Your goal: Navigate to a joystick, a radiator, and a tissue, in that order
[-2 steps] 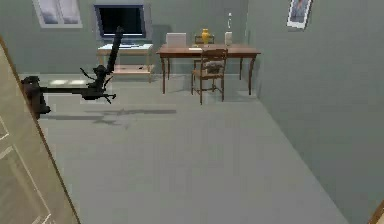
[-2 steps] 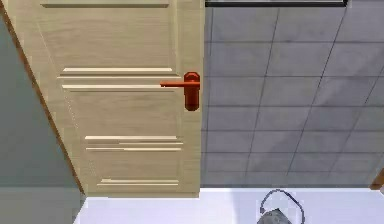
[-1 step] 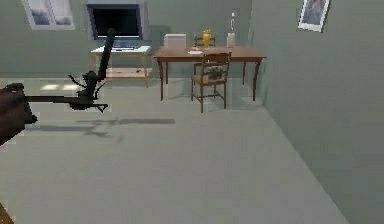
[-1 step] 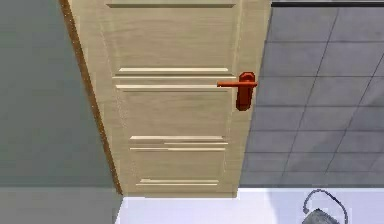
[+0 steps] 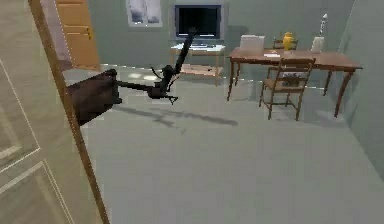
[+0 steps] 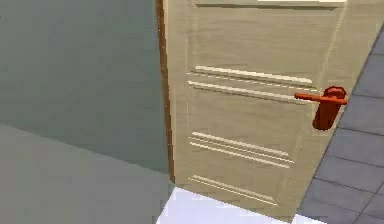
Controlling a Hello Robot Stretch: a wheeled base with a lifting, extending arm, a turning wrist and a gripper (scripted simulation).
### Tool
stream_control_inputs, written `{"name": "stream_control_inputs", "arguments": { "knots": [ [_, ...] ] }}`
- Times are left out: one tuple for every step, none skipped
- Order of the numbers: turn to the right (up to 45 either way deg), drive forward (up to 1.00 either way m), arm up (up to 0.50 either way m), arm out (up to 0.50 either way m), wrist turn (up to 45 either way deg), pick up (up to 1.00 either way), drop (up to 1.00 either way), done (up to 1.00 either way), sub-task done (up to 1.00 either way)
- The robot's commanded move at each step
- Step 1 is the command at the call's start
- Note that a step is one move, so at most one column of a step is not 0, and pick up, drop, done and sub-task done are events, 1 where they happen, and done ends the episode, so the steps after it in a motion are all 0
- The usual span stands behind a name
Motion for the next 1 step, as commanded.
{"name": "stream_control_inputs", "arguments": {
  "knots": [
    [0.0, 0.80, 0.00, 0.00, 0.0, 0.00, 0.00, 0.00, 0.00]
  ]
}}
